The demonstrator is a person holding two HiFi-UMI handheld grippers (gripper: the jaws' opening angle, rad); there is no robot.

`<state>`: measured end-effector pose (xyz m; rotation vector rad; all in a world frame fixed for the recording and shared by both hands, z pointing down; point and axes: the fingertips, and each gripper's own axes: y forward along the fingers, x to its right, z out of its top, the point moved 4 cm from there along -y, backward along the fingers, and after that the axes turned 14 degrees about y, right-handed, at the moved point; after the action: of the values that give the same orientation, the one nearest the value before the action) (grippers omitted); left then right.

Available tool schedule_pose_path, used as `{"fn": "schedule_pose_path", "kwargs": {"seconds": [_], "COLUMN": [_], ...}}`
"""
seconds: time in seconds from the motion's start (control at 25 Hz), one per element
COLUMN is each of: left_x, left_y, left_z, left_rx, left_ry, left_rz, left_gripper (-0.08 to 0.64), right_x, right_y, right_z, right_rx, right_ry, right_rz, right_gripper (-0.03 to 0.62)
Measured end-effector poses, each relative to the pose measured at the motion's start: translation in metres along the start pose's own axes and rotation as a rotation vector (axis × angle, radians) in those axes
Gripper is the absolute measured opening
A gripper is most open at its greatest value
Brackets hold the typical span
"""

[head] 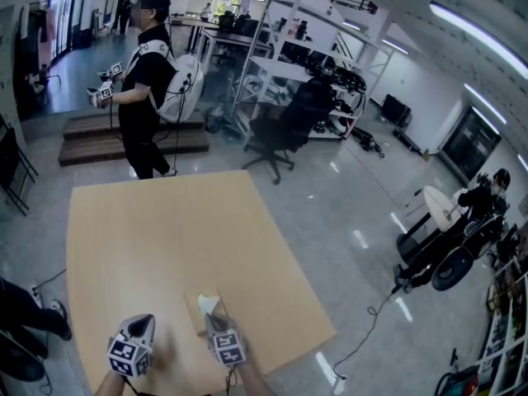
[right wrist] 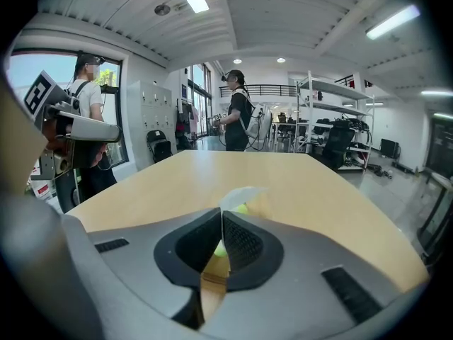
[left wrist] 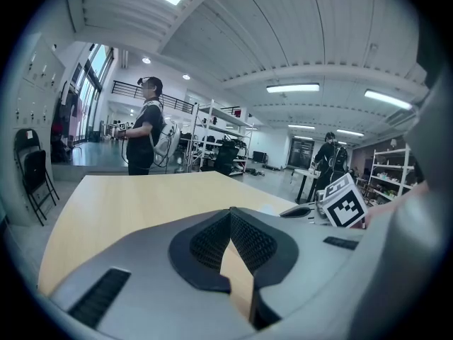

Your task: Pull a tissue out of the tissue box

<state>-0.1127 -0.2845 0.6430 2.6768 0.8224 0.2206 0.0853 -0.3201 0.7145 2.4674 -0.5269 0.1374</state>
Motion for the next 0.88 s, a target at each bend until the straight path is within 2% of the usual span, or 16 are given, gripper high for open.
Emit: {"fn": "schedule_pose_path", "kwargs": {"seconds": [0.88], "left_x": [-0.001], "left_y": [-0.011], "left_z": [0.009], "left_rx": [0.041], "left_ry": [0.007], "left_rz": [0.021], "left_gripper": [0.008], "right_x": [-0.008], "right_y": [-0.023], "right_z": [0.043], "right_rx": [0.132], "right_ry": [-0.021], "right_rz": [-0.012], "right_gripper": [0.006]}}
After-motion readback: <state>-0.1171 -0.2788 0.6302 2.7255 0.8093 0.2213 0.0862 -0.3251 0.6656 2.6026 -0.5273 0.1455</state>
